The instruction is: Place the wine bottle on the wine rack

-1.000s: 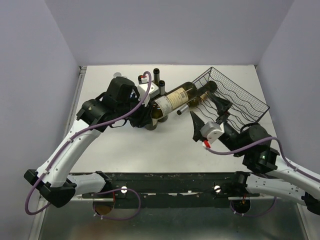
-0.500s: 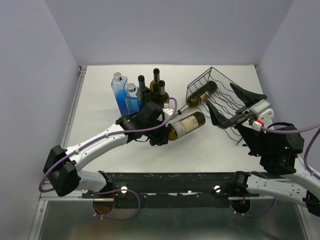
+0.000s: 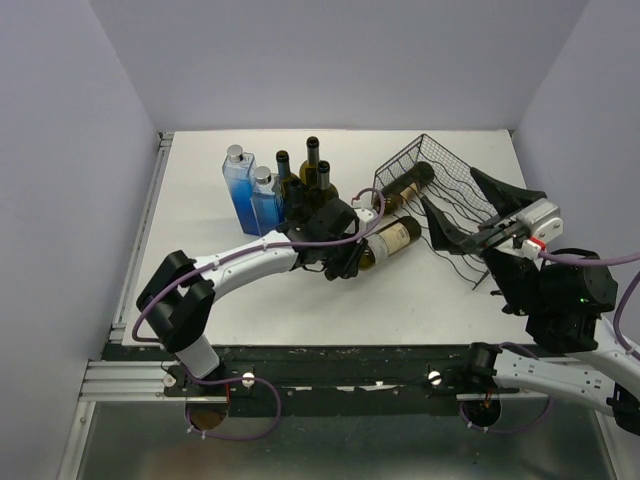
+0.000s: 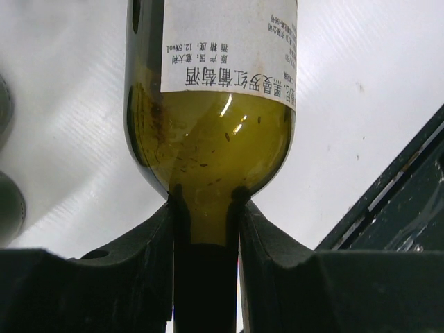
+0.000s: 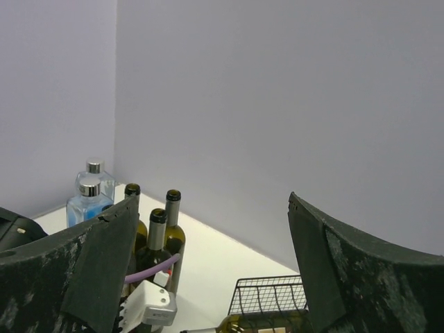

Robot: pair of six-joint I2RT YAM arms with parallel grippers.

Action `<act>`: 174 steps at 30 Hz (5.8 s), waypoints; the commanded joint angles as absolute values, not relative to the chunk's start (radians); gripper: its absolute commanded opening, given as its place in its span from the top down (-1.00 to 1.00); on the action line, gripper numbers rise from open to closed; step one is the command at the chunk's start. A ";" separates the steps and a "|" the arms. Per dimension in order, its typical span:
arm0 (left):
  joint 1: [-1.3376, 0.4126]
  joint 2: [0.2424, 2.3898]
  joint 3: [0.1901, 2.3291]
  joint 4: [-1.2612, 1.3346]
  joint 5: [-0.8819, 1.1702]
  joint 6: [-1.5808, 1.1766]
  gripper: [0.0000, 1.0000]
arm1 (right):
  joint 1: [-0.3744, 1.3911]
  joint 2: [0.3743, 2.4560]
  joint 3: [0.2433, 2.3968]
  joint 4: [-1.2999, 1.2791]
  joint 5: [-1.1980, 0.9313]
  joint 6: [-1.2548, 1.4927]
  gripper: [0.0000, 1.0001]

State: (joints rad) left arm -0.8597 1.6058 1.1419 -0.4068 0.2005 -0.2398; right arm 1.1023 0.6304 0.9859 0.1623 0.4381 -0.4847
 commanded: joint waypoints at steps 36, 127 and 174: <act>-0.890 2.129 1.597 0.155 0.104 -0.420 1.00 | 1.109 0.568 0.996 0.028 0.500 -0.405 -0.89; -0.684 1.209 1.241 -0.420 -0.336 -0.333 -0.47 | 1.109 0.948 1.278 -0.193 0.732 0.247 -0.83; -0.641 1.126 1.822 -0.890 0.372 -0.084 1.00 | 1.109 1.029 0.822 0.201 0.054 -0.008 -1.00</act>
State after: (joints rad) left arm -0.6415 1.1721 1.7473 -0.8646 0.1772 -0.1112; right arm 1.1027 0.9878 0.8772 0.0189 0.1261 -0.0090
